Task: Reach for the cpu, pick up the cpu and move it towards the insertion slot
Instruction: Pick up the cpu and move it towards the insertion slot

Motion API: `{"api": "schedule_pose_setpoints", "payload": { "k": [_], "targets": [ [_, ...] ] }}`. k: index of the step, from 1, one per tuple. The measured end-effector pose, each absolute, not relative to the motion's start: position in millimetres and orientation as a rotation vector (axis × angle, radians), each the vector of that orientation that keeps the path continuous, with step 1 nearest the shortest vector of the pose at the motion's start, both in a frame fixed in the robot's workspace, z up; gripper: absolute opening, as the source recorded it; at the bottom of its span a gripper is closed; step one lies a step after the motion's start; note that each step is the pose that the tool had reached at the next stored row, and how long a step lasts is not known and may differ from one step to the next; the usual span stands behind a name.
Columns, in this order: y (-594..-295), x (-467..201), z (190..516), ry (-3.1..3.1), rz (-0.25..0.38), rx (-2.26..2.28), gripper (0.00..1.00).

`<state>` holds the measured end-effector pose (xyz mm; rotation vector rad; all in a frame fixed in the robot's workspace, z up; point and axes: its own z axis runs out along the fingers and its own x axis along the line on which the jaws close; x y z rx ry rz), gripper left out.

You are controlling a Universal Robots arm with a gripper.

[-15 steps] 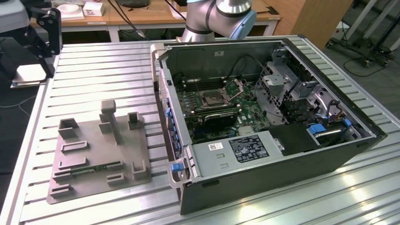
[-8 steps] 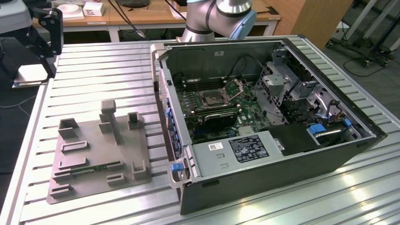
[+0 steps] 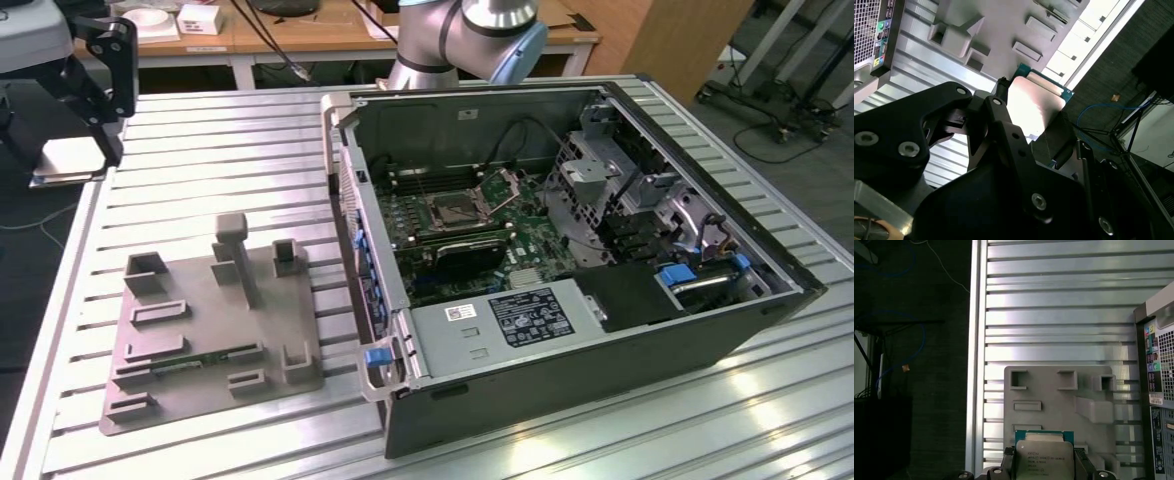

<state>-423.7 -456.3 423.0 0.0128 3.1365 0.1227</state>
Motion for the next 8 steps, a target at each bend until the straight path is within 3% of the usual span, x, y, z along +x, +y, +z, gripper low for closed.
{"api": "schedule_pose_setpoints", "payload": {
  "k": [8],
  "targets": [
    [-456.3,-421.8,422.9,3.137,0.123,0.013,0.54]
  ]
}}
